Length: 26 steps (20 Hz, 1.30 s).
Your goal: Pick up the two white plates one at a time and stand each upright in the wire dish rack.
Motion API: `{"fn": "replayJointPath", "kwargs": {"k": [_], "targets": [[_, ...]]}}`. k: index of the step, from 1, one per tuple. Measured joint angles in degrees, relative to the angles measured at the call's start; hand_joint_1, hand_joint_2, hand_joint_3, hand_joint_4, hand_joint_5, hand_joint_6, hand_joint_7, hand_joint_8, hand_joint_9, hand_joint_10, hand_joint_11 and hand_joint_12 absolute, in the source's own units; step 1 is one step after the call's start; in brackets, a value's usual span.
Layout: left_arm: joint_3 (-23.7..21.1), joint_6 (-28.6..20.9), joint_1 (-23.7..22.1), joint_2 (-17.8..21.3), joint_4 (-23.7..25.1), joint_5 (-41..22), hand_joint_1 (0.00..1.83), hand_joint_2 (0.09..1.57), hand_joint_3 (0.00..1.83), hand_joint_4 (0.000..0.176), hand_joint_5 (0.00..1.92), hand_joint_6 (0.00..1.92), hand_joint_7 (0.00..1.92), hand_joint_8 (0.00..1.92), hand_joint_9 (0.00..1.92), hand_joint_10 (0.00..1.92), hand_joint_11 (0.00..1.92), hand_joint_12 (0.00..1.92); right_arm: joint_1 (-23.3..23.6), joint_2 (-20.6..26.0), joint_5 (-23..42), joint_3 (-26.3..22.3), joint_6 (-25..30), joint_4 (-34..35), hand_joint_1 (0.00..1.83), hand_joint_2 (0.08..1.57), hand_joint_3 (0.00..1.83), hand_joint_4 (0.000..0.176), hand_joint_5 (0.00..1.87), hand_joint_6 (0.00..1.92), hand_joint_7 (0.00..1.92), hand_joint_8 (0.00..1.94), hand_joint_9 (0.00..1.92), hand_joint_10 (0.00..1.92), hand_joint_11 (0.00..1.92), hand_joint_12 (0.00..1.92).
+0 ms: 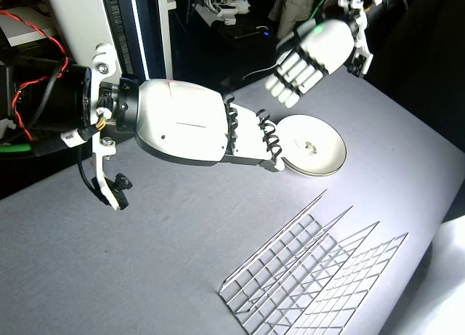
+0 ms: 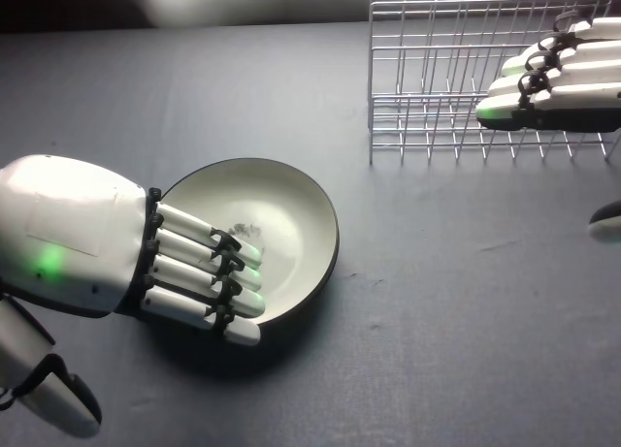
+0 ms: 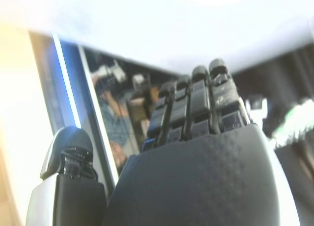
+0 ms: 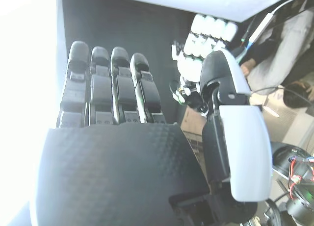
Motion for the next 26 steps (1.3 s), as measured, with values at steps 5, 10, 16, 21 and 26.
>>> {"fn": "replayJointPath", "kwargs": {"k": [5, 10, 16, 21, 26], "targets": [[2.8, 7.0, 1.9, -2.4, 0.8, 0.7, 0.00, 1.17, 0.00, 0.000, 0.00, 0.00, 0.00, 0.00, 0.00, 0.00, 0.00, 0.00, -0.4, 0.0, 0.9, 0.1, -0.2, -0.9, 0.42, 1.26, 0.00, 0.000, 0.15, 0.00, 0.16, 0.00, 0.15, 0.01, 0.00, 0.56], [9.2, 7.0, 1.7, -7.6, 1.9, 3.8, 0.00, 1.15, 0.00, 0.000, 0.00, 0.00, 0.00, 0.00, 0.00, 0.00, 0.00, 0.00, -2.5, 0.0, 2.5, 0.2, -0.6, -1.7, 0.52, 1.25, 0.00, 0.000, 0.04, 0.00, 0.06, 0.00, 0.05, 0.00, 0.00, 0.29], [14.4, 6.7, 1.6, -10.0, 4.0, 4.3, 0.00, 1.10, 0.00, 0.000, 0.00, 0.00, 0.00, 0.00, 0.00, 0.00, 0.00, 0.00, -3.4, 0.0, 4.6, 0.2, -1.9, -0.9, 0.49, 1.24, 0.00, 0.000, 0.04, 0.01, 0.06, 0.01, 0.05, 0.01, 0.00, 0.26], [19.1, 4.7, 1.6, -11.0, 4.9, 4.5, 0.00, 1.10, 0.00, 0.000, 0.00, 0.00, 0.00, 0.00, 0.00, 0.00, 0.00, 0.00, -3.9, -0.3, 7.0, 0.3, -3.2, -2.5, 0.56, 1.21, 0.00, 0.000, 0.04, 0.00, 0.06, 0.00, 0.05, 0.00, 0.00, 0.29], [20.5, 3.3, 1.6, -11.3, 4.8, 3.2, 0.00, 1.09, 0.00, 0.000, 0.00, 0.00, 0.00, 0.00, 0.00, 0.00, 0.00, 0.00, -3.4, -2.5, 6.7, 0.8, -3.2, -3.7, 0.89, 1.12, 0.00, 0.000, 0.04, 0.00, 0.00, 0.00, 0.00, 0.00, 0.00, 0.00]]}}
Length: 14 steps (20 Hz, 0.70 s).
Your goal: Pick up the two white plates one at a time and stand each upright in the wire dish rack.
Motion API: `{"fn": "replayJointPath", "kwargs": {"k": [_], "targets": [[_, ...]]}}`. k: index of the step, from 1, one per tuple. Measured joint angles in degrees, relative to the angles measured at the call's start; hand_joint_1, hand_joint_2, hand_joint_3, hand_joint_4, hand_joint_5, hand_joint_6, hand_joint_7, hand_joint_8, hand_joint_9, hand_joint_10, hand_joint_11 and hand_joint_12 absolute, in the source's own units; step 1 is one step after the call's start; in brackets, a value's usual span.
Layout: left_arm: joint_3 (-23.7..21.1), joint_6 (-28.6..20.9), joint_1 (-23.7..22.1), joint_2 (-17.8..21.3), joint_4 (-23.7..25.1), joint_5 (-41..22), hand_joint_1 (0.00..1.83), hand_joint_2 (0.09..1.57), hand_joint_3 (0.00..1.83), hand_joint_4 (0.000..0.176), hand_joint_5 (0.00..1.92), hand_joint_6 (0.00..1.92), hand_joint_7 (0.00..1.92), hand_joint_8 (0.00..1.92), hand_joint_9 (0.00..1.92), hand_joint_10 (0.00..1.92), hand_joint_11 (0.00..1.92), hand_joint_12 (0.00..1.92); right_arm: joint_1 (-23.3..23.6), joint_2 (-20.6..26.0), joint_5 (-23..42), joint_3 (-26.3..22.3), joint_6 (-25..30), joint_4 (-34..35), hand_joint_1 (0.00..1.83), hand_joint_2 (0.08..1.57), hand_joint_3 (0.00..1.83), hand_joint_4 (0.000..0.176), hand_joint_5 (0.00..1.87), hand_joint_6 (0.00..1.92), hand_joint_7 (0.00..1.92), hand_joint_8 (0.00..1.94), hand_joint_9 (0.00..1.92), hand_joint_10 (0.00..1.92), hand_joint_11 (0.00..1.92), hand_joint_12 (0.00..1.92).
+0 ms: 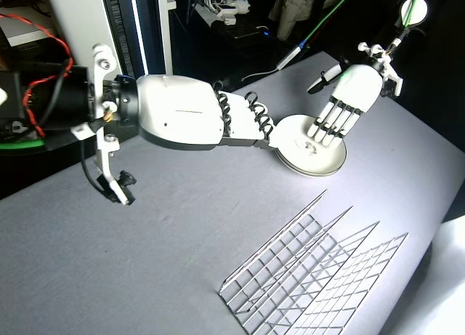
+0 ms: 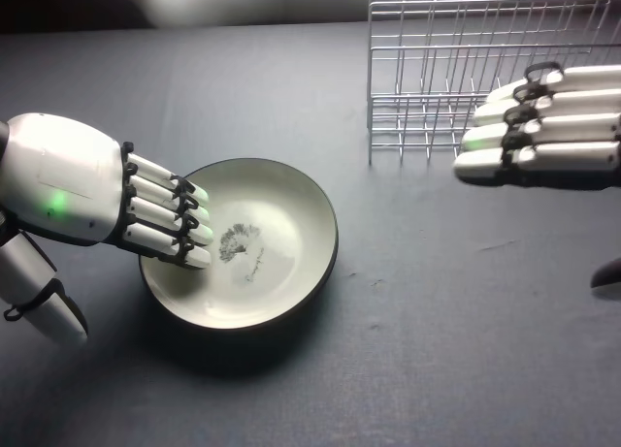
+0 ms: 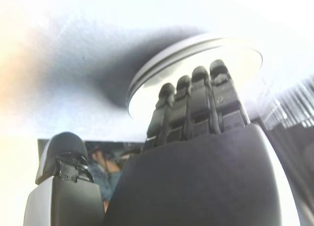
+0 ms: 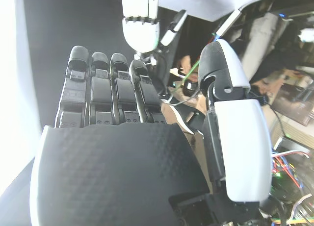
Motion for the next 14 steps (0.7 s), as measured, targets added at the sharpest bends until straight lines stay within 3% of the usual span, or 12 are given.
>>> {"fn": "replayJointPath", "kwargs": {"k": [6, 10, 14], "targets": [[0.9, -0.8, 0.0, 0.0, 1.3, -1.4, 0.00, 1.08, 0.00, 0.000, 0.00, 0.00, 0.00, 0.00, 0.00, 0.00, 0.00, 0.00, 3.0, -0.3, -0.9, 0.4, 0.2, -6.6, 0.92, 1.10, 0.00, 0.000, 0.02, 0.01, 0.00, 0.00, 0.00, 0.00, 0.00, 0.00], [0.9, -0.9, 0.7, 0.1, 3.0, -2.4, 0.00, 1.09, 0.00, 0.000, 0.00, 0.00, 0.00, 0.00, 0.00, 0.00, 0.00, 0.00, 6.1, -0.2, -0.7, 0.8, 0.5, -8.7, 1.09, 1.05, 0.00, 0.000, 0.07, 0.02, 0.00, 0.00, 0.00, 0.00, 0.01, 0.01], [0.9, -1.0, 1.0, 0.1, 3.2, -2.4, 0.00, 1.09, 0.00, 0.000, 0.00, 0.00, 0.00, 0.00, 0.00, 0.00, 0.00, 0.00, 6.8, -1.1, -2.8, 0.8, 0.3, -11.3, 0.98, 1.12, 0.01, 0.000, 0.09, 0.02, 0.03, 0.01, 0.01, 0.00, 0.02, 0.01]]}}
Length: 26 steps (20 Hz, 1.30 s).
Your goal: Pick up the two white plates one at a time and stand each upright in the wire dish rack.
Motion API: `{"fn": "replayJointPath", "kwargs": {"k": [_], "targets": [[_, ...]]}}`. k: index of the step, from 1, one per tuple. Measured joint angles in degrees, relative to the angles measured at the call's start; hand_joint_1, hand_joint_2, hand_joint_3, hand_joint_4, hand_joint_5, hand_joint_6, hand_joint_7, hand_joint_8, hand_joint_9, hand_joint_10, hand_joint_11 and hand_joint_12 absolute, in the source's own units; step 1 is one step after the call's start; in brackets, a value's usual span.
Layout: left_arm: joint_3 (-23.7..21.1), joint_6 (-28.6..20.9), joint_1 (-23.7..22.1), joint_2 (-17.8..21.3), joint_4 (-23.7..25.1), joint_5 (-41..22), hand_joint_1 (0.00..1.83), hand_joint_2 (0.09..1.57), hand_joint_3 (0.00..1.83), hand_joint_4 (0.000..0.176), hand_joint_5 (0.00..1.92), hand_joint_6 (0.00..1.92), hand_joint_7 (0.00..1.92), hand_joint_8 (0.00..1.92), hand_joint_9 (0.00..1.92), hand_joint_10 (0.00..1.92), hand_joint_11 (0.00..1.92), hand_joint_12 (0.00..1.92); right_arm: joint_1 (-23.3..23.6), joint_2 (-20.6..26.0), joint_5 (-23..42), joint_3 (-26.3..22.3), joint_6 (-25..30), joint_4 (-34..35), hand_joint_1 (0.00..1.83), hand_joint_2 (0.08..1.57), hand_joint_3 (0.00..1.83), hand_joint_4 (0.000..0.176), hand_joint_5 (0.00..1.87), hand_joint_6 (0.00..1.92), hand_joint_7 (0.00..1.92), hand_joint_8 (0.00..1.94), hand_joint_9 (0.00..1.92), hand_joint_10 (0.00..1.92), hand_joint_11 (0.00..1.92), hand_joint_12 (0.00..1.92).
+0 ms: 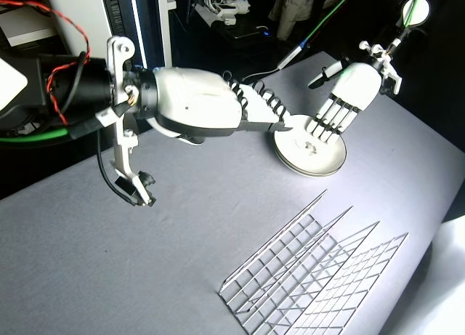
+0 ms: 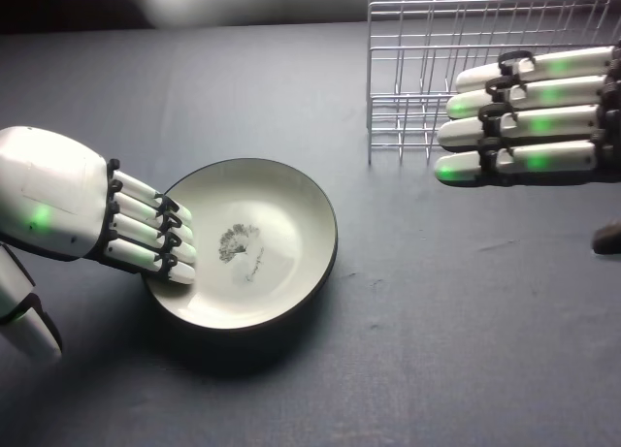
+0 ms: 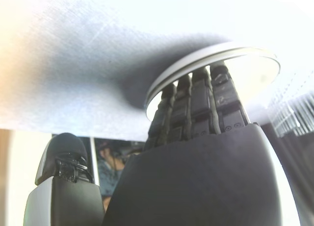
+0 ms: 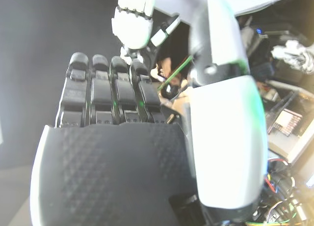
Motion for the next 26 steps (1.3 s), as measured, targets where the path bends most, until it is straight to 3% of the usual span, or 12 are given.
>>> {"fn": "replayJointPath", "kwargs": {"k": [2, 3, 5, 6, 13, 17, 22, 26], "targets": [[-0.1, 0.0, 0.3, 0.0, 0.1, 0.0, 0.00, 1.10, 0.00, 0.000, 0.00, 0.00, 0.00, 0.00, 0.00, 0.00, 0.00, 0.00, 0.4, -1.7, -2.1, 0.1, 0.0, -0.4, 1.07, 1.11, 0.00, 0.000, 0.09, 0.01, 0.04, 0.01, 0.01, 0.01, 0.03, 0.02], [-0.2, 0.0, 0.6, 0.0, 0.2, 0.1, 0.00, 1.10, 0.00, 0.000, 0.00, 0.00, 0.00, 0.00, 0.00, 0.00, 0.00, 0.00, 1.0, -2.6, -2.9, 0.1, -0.1, -1.2, 1.13, 1.06, 0.02, 0.000, 0.12, 0.01, 0.06, 0.01, 0.04, 0.01, 0.01, 0.23], [-0.4, 0.0, 1.1, 0.2, 0.1, 0.4, 0.00, 1.13, 0.01, 0.000, 0.00, 0.00, 0.00, 0.00, 0.00, 0.00, 0.00, 0.00, 1.4, -4.0, -3.6, 0.1, 0.0, -1.1, 1.23, 1.02, 0.00, 0.000, 0.16, 0.01, 0.09, 0.01, 0.04, 0.01, 0.00, 0.43], [-0.4, 0.0, 1.1, 0.2, 0.1, 0.4, 0.00, 1.13, 0.01, 0.000, 0.00, 0.00, 0.00, 0.00, 0.00, 0.00, 0.00, 0.00, 1.4, -4.2, -3.9, 0.1, 0.0, -1.1, 1.20, 1.03, 0.00, 0.000, 0.15, 0.00, 0.09, 0.00, 0.05, 0.01, 0.00, 0.48], [-1.3, 1.3, 3.7, 0.2, -1.9, 2.0, 0.00, 1.12, 0.00, 0.000, 0.00, 0.00, 0.00, 0.00, 0.00, 0.00, 0.00, 0.00, 1.4, -6.4, -6.7, 0.5, 0.2, -0.9, 1.11, 1.07, 0.00, 0.000, 0.17, 0.00, 0.10, 0.00, 0.06, 0.01, 0.00, 0.46], [-1.5, 1.9, 6.3, -1.3, -8.3, 3.4, 0.00, 1.11, 0.00, 0.000, 0.00, 0.00, 0.00, 0.00, 0.00, 0.00, 0.00, 0.00, 1.4, -9.5, -7.4, 2.3, 0.2, -0.9, 1.16, 1.06, 0.00, 0.000, 0.19, 0.00, 0.12, 0.00, 0.09, 0.01, 0.00, 0.54], [-1.5, 2.4, 6.7, -3.5, -12.3, 3.8, 0.00, 1.09, 0.00, 0.000, 0.02, 0.01, 0.01, 0.00, 0.00, 0.00, 0.00, 0.00, 0.5, -13.5, -8.3, 5.9, 0.2, -0.5, 0.97, 1.19, 0.01, 0.000, 0.03, 0.00, 0.01, 0.00, 0.01, 0.00, 0.00, 0.25], [-1.5, 3.8, 6.1, -5.4, -13.9, 4.0, 0.00, 1.10, 0.00, 0.000, 0.02, 0.01, 0.00, 0.00, 0.00, 0.00, 0.00, 0.00, -0.9, -17.9, -8.6, 8.3, 0.2, -1.0, 0.97, 1.18, 0.00, 0.000, 0.06, 0.00, 0.05, 0.00, 0.03, 0.01, 0.00, 0.38]]}}
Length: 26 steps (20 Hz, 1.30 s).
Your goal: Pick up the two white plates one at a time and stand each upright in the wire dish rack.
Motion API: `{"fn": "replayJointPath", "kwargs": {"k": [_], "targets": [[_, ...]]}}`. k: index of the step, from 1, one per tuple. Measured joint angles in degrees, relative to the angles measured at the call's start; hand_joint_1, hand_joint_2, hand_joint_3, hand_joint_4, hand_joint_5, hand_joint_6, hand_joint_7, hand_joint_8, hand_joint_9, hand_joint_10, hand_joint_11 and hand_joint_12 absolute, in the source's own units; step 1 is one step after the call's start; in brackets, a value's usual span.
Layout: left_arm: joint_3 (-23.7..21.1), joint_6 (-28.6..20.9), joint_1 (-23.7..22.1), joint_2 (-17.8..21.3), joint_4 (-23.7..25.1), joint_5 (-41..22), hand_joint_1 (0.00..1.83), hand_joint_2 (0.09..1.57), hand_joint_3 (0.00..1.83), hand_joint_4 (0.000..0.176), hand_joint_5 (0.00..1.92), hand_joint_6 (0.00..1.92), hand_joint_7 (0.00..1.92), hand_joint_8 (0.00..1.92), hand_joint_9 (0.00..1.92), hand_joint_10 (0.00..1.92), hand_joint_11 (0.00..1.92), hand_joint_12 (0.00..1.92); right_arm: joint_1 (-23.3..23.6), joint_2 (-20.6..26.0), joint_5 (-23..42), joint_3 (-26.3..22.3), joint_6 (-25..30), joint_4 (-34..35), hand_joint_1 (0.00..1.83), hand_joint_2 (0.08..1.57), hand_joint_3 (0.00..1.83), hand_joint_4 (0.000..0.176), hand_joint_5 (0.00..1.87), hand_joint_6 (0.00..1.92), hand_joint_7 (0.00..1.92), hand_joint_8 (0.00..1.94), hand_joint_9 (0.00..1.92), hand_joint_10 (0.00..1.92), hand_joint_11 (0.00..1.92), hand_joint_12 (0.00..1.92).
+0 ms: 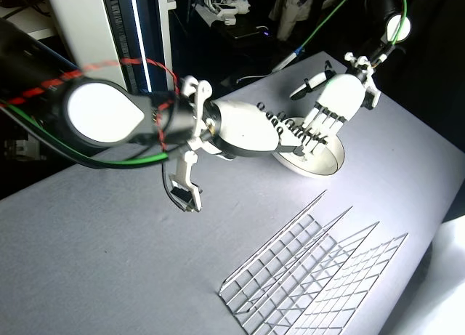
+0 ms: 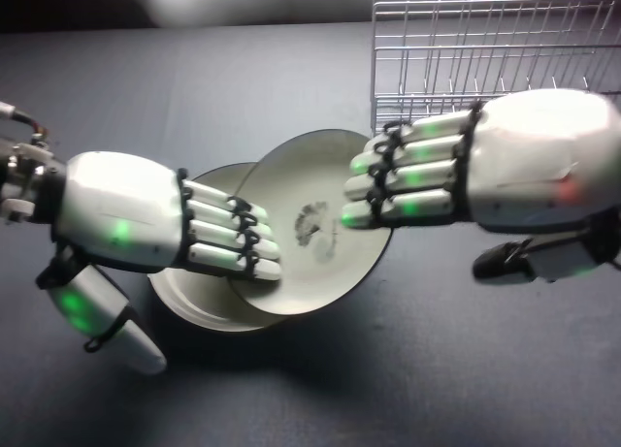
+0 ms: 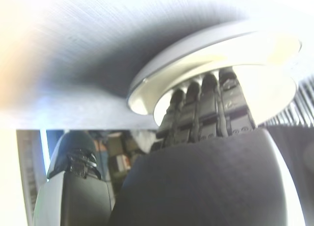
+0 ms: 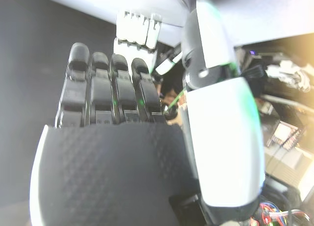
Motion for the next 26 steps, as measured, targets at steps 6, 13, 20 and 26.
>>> {"fn": "replayJointPath", "kwargs": {"k": [6, 13, 20, 26], "targets": [[0.2, 0.9, -0.3, -0.4, 0.0, -0.1, 0.00, 1.12, 0.01, 0.000, 0.01, 0.00, 0.00, 0.00, 0.00, 0.00, 0.00, 0.00, -1.2, -6.3, -0.5, 5.2, -0.2, 0.3, 1.14, 1.08, 0.00, 0.000, 0.18, 0.01, 0.10, 0.00, 0.07, 0.01, 0.00, 0.50], [0.9, 1.1, -0.3, -0.7, 0.0, -0.7, 0.00, 1.11, 0.00, 0.000, 0.01, 0.00, 0.00, 0.00, 0.00, 0.00, 0.00, 0.00, -1.2, -11.2, 1.0, 11.4, -0.2, 0.7, 1.43, 1.02, 0.00, 0.000, 0.34, 0.02, 0.31, 0.02, 0.30, 0.03, 0.00, 1.15], [1.9, 1.2, -0.3, -1.1, 0.2, -1.2, 0.00, 1.11, 0.00, 0.000, 0.01, 0.00, 0.00, 0.00, 0.00, 0.00, 0.00, 0.00, 0.1, -16.1, 1.3, 16.1, -0.2, 0.9, 1.45, 1.03, 0.00, 0.000, 0.53, 0.01, 0.52, 0.01, 0.51, 0.02, 0.16, 1.06], [2.7, 1.4, -0.3, -1.5, 0.2, -1.7, 0.00, 1.11, 0.00, 0.000, 0.01, 0.00, 0.00, 0.00, 0.00, 0.00, 0.00, 0.00, 0.9, -18.9, -0.2, 16.7, -0.2, 2.5, 1.43, 1.04, 0.00, 0.000, 0.74, 0.01, 0.78, 0.01, 0.79, 0.03, 0.47, 0.98]]}}
